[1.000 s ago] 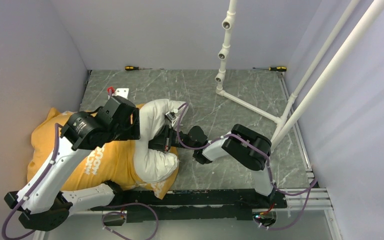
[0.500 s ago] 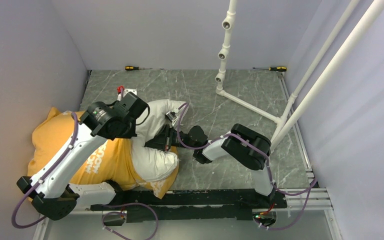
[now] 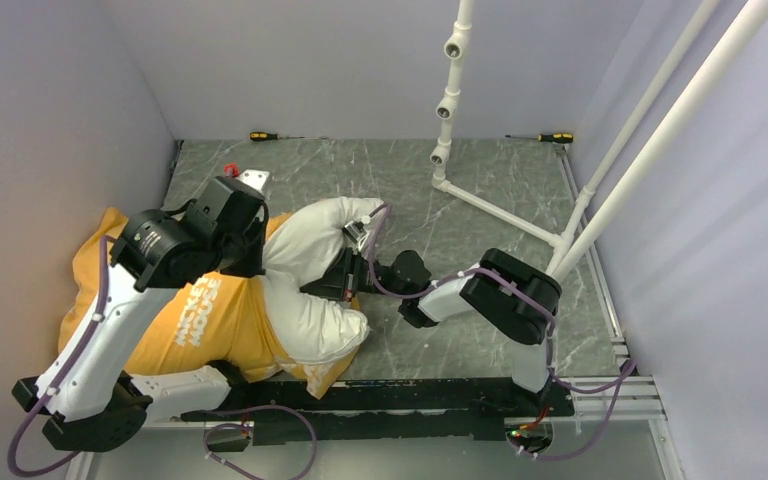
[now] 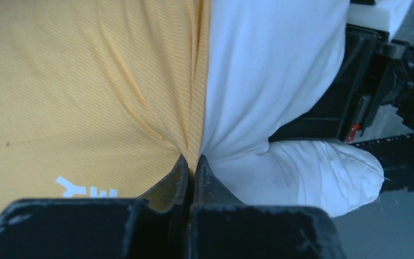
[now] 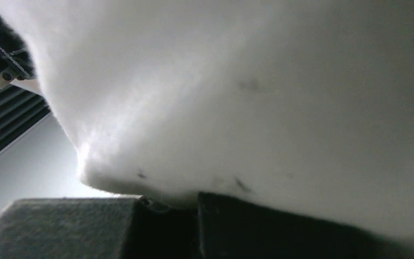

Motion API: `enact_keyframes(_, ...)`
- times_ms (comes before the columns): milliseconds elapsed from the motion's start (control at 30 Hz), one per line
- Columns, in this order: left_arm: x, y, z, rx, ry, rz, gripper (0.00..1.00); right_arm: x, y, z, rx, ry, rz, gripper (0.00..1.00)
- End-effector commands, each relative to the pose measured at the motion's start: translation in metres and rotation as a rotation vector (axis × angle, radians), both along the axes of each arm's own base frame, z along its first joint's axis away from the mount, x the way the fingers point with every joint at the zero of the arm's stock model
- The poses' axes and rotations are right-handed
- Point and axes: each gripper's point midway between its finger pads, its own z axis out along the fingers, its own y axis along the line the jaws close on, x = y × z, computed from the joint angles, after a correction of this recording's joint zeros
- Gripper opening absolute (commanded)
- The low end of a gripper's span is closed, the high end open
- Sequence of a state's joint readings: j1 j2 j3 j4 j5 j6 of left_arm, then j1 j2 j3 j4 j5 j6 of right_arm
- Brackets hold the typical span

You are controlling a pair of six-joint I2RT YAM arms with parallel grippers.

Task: Put the pillow into the pillowcase
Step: Stuff the pillow into the pillowcase.

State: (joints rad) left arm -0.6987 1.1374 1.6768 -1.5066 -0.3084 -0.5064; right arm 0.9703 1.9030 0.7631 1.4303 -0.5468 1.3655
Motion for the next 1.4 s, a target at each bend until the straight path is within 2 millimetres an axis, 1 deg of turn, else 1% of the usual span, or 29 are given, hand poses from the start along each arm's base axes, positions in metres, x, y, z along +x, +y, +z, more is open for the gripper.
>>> enact_keyframes(0,0.009,-0.08,0.079,-0.43,-0.215,-0.252,0.07,-0.006,-0.004,0.021,0.055,-0.043,0.016,0.0)
enact_keyframes(33,0.008,-0.084,0.078,-0.439,-0.205,-0.269,0.12,-0.007,-0.006,0.024,0.067,-0.049,0.016,0.0)
enact_keyframes(100,0.01,-0.086,0.072,-0.425,-0.182,-0.259,0.27,-0.008,-0.01,0.025,0.065,-0.055,0.01,0.0)
enact_keyframes(133,0.012,-0.083,0.066,-0.403,-0.164,-0.235,0.35,-0.007,-0.011,0.024,0.057,-0.058,0.002,0.0)
enact_keyframes(167,0.017,-0.074,0.058,-0.356,-0.155,-0.183,0.4,-0.007,-0.012,0.023,0.043,-0.061,-0.006,0.0)
enact_keyframes(200,0.02,-0.066,0.05,-0.311,-0.142,-0.14,0.43,-0.007,-0.013,0.022,0.032,-0.066,-0.012,0.0)
enact_keyframes(233,0.024,-0.057,0.044,-0.264,-0.138,-0.097,0.42,-0.007,-0.013,0.021,0.021,-0.068,-0.013,0.0)
enact_keyframes(300,0.026,-0.045,0.032,-0.196,-0.12,-0.044,0.36,-0.007,-0.013,0.02,0.013,-0.068,-0.015,0.0)
enact_keyframes(333,0.027,-0.038,0.028,-0.159,-0.115,-0.019,0.37,-0.007,-0.013,0.019,0.01,-0.066,-0.012,0.0)
enact_keyframes(367,0.028,-0.031,0.024,-0.124,-0.106,0.004,0.39,-0.007,-0.013,0.019,0.008,-0.066,-0.012,0.0)
enact_keyframes(400,0.027,-0.027,0.022,-0.097,-0.101,0.018,0.44,-0.007,-0.012,0.017,0.003,-0.063,-0.012,0.0)
enact_keyframes(467,0.027,-0.016,0.02,-0.052,-0.103,0.047,0.51,-0.007,-0.012,0.016,-0.001,-0.062,-0.013,0.0)
enact_keyframes(500,0.027,-0.01,0.019,-0.031,-0.11,0.06,0.54,-0.006,-0.012,0.014,-0.004,-0.06,-0.014,0.0)
enact_keyframes(567,0.026,0.002,0.016,0.025,-0.108,0.094,0.57,-0.006,-0.011,0.012,-0.009,-0.056,-0.013,0.0)
enact_keyframes(633,0.024,0.011,0.007,0.082,-0.087,0.114,0.57,-0.006,-0.01,0.011,-0.01,-0.054,-0.008,0.0)
enact_keyframes(667,0.024,0.012,0.002,0.097,-0.078,0.116,0.55,-0.006,-0.009,0.011,-0.008,-0.052,-0.005,0.0)
enact_keyframes(700,0.024,0.012,-0.003,0.107,-0.068,0.112,0.49,-0.005,-0.008,0.01,-0.009,-0.049,-0.005,0.0)
enact_keyframes(733,0.024,0.011,-0.007,0.111,-0.057,0.106,0.41,-0.005,-0.008,0.009,-0.008,-0.046,-0.004,0.0)
enact_keyframes(800,0.024,0.007,-0.014,0.104,-0.046,0.096,0.21,-0.005,-0.007,0.008,-0.006,-0.043,-0.002,0.0)
enact_keyframes(833,0.025,0.005,-0.016,0.098,-0.045,0.089,0.15,-0.005,-0.007,0.009,-0.005,-0.043,0.0,0.0)
enact_keyframes(933,0.026,0.001,-0.018,0.08,-0.055,0.068,0.08,-0.005,-0.007,0.009,-0.008,-0.043,0.002,0.0)
enact_keyframes(1000,0.027,0.001,-0.013,0.072,-0.068,0.07,0.0,-0.005,-0.007,0.009,-0.011,-0.045,0.001,0.0)
enact_keyframes(1067,0.028,0.0,-0.004,0.053,-0.086,0.069,0.0,-0.005,-0.008,0.01,-0.014,-0.048,-0.003,0.0)
enact_keyframes(1133,0.027,-0.009,0.007,-0.011,-0.112,0.036,0.0,-0.006,-0.009,0.012,-0.011,-0.051,-0.006,0.0)
enact_keyframes(1267,0.023,-0.056,0.035,-0.251,-0.171,-0.142,0.0,-0.006,-0.009,0.022,0.012,-0.061,-0.002,0.0)
enact_keyframes(1367,0.019,-0.087,0.046,-0.379,-0.165,-0.25,0.0,-0.007,-0.009,0.034,0.039,-0.073,0.003,0.0)
